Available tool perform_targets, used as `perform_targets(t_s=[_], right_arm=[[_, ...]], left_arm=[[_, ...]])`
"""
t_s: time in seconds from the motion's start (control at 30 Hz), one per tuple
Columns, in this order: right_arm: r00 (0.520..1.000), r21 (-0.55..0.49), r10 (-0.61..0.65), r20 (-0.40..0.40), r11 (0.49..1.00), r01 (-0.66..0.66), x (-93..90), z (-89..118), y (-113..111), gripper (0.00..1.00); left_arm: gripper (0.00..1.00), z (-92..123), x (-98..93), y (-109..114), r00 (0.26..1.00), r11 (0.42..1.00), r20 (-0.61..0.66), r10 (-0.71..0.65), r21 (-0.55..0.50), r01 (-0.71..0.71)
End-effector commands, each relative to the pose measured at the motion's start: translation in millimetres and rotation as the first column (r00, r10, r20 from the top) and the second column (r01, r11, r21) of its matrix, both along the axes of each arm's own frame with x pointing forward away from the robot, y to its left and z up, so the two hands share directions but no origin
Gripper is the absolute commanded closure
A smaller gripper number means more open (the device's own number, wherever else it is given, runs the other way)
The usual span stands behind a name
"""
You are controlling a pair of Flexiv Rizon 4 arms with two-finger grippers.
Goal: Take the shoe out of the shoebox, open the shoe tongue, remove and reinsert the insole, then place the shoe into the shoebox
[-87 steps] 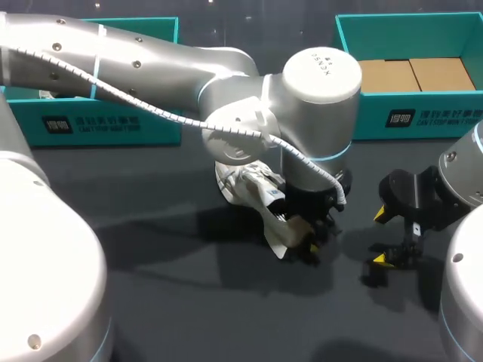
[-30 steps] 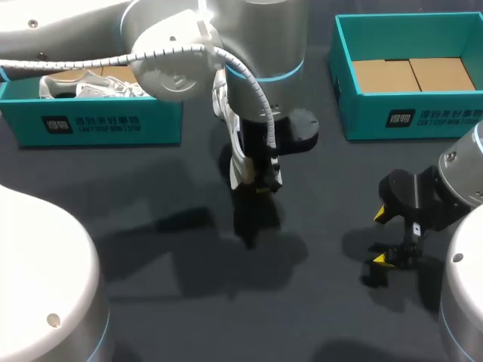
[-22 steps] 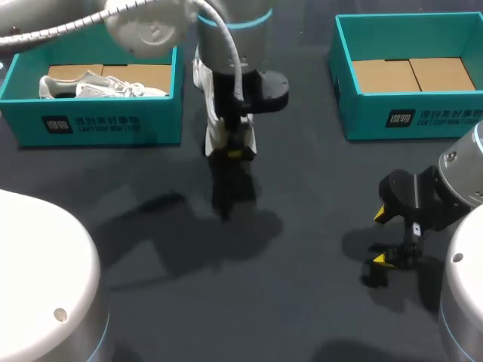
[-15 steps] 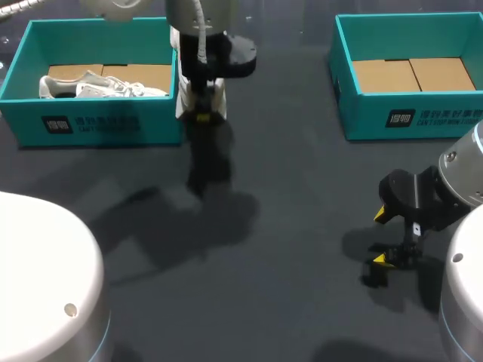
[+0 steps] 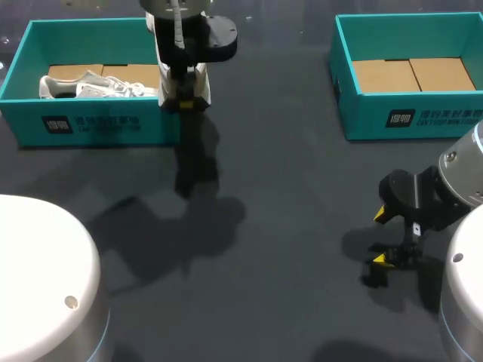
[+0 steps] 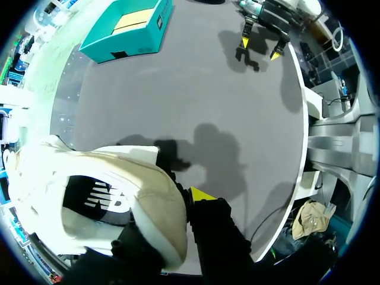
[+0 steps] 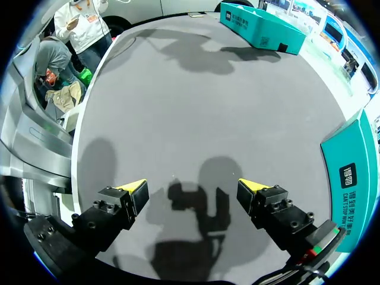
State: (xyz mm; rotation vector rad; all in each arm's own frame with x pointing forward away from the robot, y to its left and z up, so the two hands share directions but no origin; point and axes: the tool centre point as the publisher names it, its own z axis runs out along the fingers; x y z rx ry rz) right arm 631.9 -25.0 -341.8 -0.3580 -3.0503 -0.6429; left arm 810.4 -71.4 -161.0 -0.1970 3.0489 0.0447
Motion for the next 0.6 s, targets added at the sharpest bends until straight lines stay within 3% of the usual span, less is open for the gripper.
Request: perform_targets(t_s=[0.03,0.3,0.43,0.53,0.6], right_arm=[[1.0,-0.001,-0.001,0.002,1.0,0.001,-2.0,1,0,0.0],[1.0,-0.001,-0.001,0.002,1.0,0.001,-2.0,1,0,0.0],[1.0,-0.001,-0.001,0.002,1.0,0.001,-2.0,1,0,0.0],[1.0,-0.001,-0.001,0.002,1.0,0.001,-2.0,1,0,0.0],[1.0,-0.001,-0.001,0.002,1.0,0.001,-2.0,1,0,0.0]], left_arm=[[1.0,8,25.3,24,1.0,1.0,-0.018,0.003,-0.008,-0.003],[1.0,34,97.4,94,0.997,0.998,-0.08,0.013,-0.065,-0.018],[1.0,44,134.8,125,0.999,1.0,-0.049,0.011,-0.008,-0.012],[1.0,52,154.4,141,0.998,0.999,-0.046,-0.04,0.018,0.041],[1.0,52,154.4,141,0.998,0.999,-0.046,-0.04,0.018,0.041]])
